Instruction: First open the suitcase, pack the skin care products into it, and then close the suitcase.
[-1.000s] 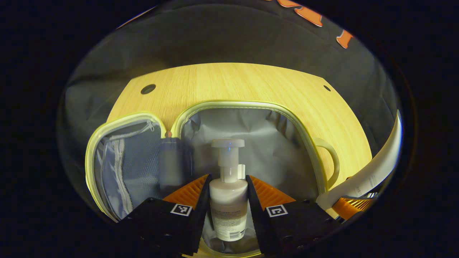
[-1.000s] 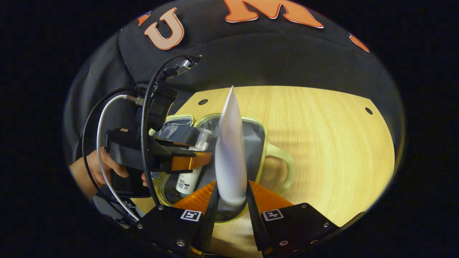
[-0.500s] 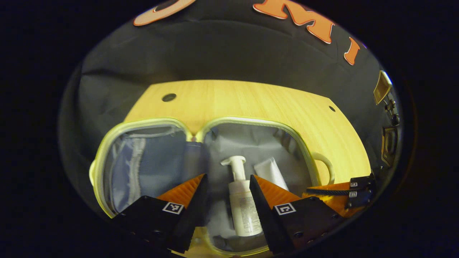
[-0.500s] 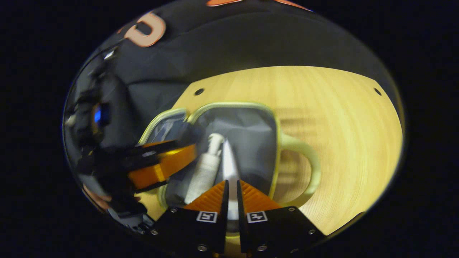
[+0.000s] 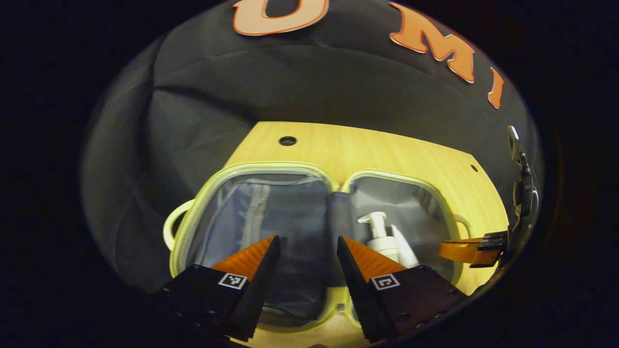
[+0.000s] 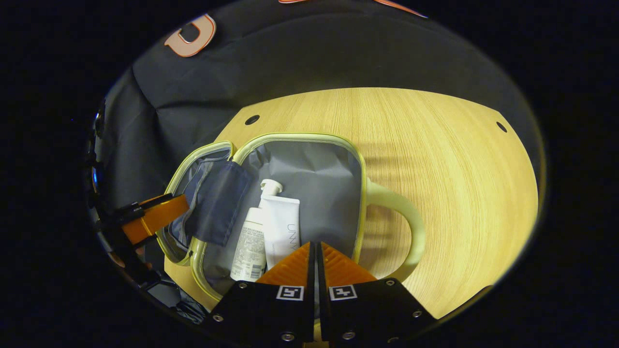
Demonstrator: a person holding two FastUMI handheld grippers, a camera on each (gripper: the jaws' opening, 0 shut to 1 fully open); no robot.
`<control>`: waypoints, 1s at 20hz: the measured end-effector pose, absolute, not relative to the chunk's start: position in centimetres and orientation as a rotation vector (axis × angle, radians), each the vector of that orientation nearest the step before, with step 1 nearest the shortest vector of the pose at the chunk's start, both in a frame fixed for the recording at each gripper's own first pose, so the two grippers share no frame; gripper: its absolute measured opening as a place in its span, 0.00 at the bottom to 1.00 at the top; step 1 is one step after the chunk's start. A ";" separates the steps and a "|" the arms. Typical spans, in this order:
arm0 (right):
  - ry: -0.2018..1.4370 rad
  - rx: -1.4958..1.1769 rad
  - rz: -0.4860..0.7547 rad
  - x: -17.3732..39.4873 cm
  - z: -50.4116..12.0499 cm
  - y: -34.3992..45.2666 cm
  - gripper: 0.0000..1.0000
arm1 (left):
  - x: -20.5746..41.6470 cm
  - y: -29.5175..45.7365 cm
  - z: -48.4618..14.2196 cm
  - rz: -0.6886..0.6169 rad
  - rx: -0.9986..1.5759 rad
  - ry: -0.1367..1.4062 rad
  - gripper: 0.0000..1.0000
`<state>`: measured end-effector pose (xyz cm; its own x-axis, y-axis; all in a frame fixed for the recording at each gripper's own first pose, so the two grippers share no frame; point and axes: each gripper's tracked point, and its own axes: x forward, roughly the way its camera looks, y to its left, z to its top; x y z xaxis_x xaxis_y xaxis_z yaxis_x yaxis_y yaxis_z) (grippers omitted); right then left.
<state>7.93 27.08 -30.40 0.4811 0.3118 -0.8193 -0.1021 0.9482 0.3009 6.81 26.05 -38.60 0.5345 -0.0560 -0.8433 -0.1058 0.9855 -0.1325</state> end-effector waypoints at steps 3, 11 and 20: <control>1.013 0.208 0.223 8.0 -29.8 26.0 0.05 | 6.5 30.4 -38.6 0.134 -0.176 0.978 0.86; 0.894 0.233 0.110 8.9 -26.6 22.3 0.31 | 5.3 42.2 -39.7 0.376 -0.274 0.943 0.93; 0.772 0.229 0.017 8.7 -22.7 19.1 0.67 | 4.2 48.3 -43.2 0.455 -0.466 0.969 0.93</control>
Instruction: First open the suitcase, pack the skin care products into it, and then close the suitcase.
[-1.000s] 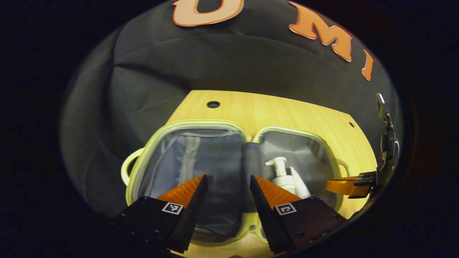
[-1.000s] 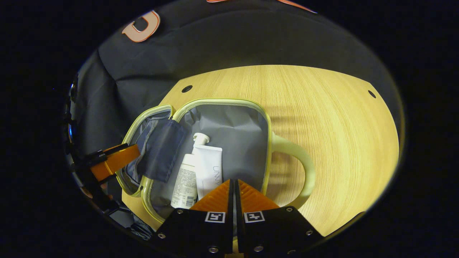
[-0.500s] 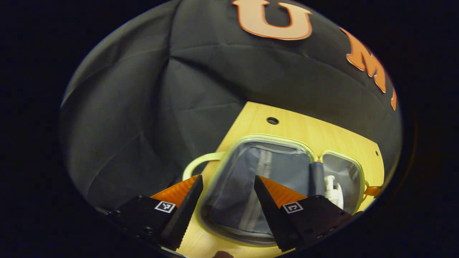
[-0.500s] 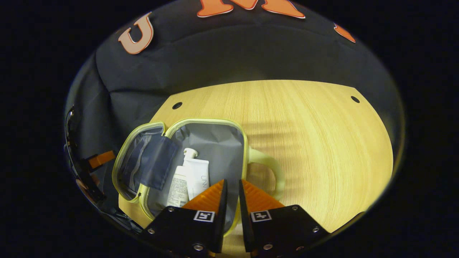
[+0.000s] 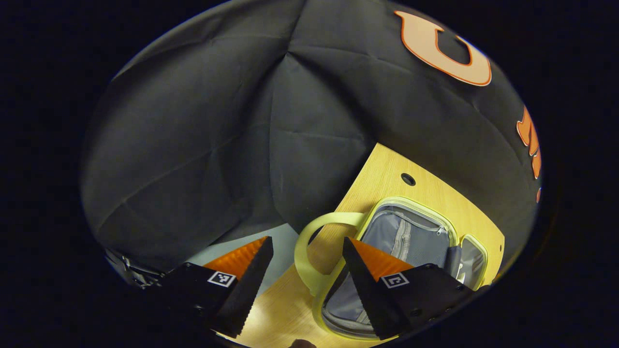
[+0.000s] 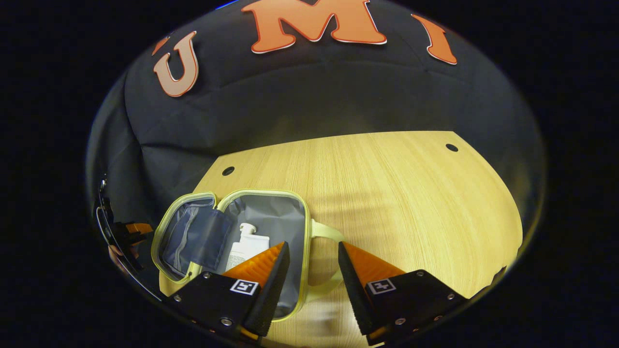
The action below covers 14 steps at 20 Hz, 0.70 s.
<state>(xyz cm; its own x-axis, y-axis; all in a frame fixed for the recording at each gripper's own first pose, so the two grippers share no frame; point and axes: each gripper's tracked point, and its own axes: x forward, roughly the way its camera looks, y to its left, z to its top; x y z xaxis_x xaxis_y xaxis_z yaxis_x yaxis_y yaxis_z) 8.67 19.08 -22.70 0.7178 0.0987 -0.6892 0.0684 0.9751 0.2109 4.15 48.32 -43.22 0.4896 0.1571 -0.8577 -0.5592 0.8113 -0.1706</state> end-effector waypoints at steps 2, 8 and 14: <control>0.749 0.222 0.001 8.5 -21.9 18.5 0.70 | 4.0 48.8 -44.4 0.449 -0.500 0.992 0.93; 0.711 0.205 -0.034 7.4 -20.0 16.7 0.75 | 3.5 50.9 -46.8 0.441 -0.733 1.033 0.89; 0.655 0.197 -0.070 7.0 -17.9 14.7 0.77 | 4.0 49.2 -48.9 0.425 -0.939 1.052 0.62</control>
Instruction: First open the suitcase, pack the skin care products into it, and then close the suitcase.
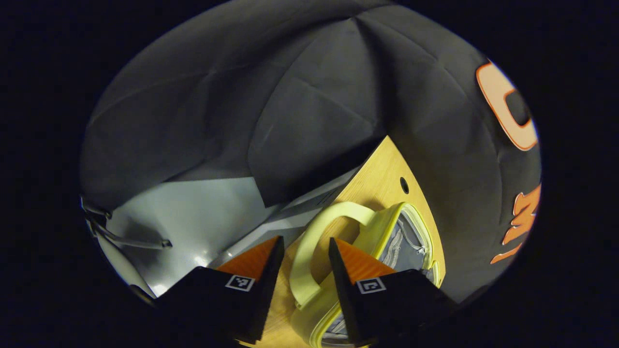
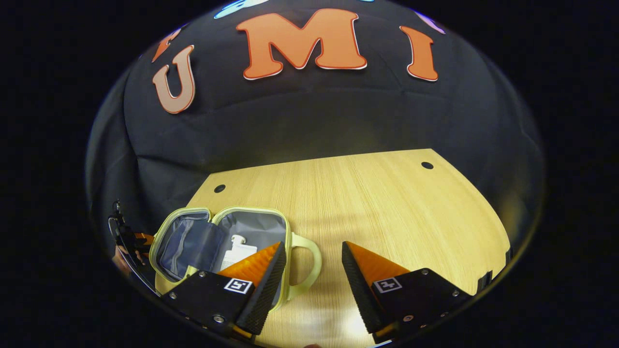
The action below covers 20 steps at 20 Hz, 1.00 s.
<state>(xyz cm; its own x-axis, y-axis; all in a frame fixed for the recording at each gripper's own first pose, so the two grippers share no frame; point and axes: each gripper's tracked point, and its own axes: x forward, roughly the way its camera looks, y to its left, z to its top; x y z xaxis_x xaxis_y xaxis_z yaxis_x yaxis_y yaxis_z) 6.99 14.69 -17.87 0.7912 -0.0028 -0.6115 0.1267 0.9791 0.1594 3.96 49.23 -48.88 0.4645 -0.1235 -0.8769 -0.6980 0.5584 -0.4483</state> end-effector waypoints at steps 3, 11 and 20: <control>0.613 0.190 -0.085 7.2 -16.7 13.6 0.77 | 4.1 49.7 -49.5 0.434 -0.932 1.061 0.32; 0.559 0.201 -0.134 7.0 -15.5 10.5 0.79 | 5.9 50.2 -44.0 0.360 -0.596 0.988 0.11; 0.457 0.170 -0.140 7.5 -13.0 7.0 0.82 | 7.0 49.4 -32.1 0.342 -0.428 0.775 0.10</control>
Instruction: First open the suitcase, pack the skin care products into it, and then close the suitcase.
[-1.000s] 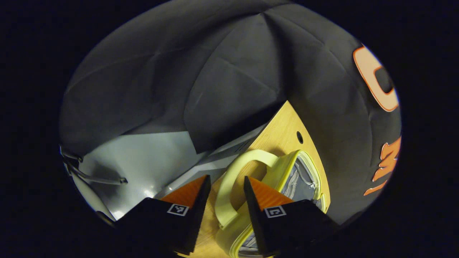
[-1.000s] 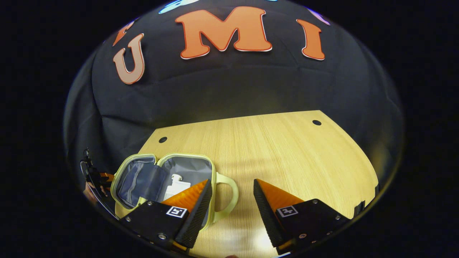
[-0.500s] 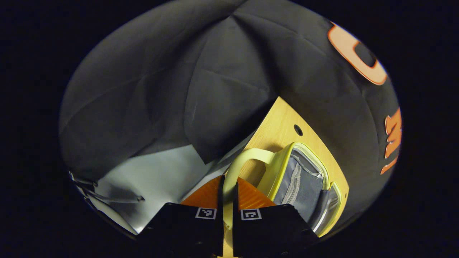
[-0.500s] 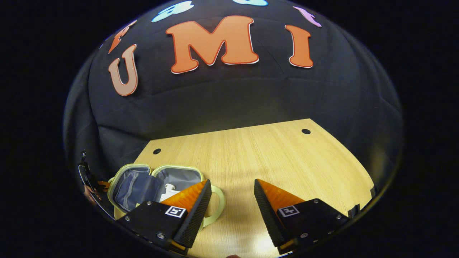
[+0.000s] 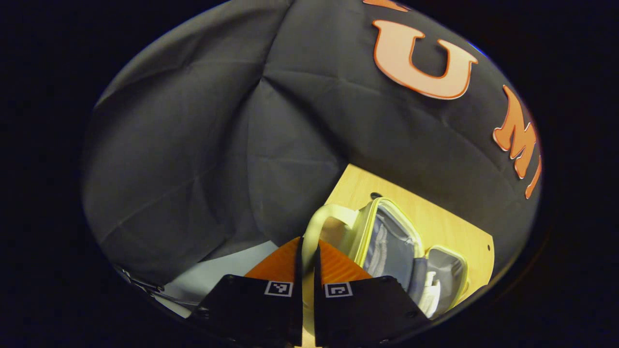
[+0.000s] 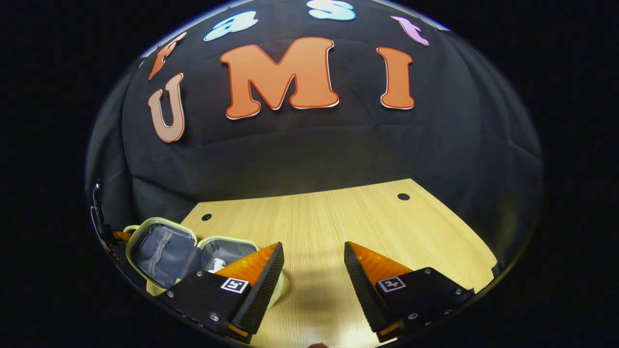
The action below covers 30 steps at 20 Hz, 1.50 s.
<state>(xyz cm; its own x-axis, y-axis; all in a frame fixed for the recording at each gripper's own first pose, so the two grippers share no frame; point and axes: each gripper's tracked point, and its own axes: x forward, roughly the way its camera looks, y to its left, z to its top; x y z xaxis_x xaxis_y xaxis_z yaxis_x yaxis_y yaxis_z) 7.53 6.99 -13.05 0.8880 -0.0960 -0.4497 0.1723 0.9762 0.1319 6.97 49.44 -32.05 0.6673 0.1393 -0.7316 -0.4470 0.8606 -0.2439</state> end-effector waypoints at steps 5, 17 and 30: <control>0.389 0.113 -0.133 7.4 -11.0 4.9 0.84 | 8.1 45.1 -23.9 0.278 -0.383 0.660 0.10; 0.294 0.150 -0.104 6.5 -9.0 0.4 0.86 | 10.0 27.9 -13.5 0.068 -0.264 0.521 0.09; 0.288 0.128 -0.087 4.7 -9.7 -3.1 0.87 | 10.0 8.5 -16.8 -0.198 -0.198 0.599 0.10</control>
<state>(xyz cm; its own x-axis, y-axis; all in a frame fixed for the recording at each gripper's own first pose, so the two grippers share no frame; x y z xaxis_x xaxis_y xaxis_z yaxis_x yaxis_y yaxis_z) 4.68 -3.14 -9.74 0.9550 -0.0673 -0.2888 0.1040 0.9881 0.1135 10.03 8.53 -16.82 0.8079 -0.2414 -0.5376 0.1270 0.9621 -0.2412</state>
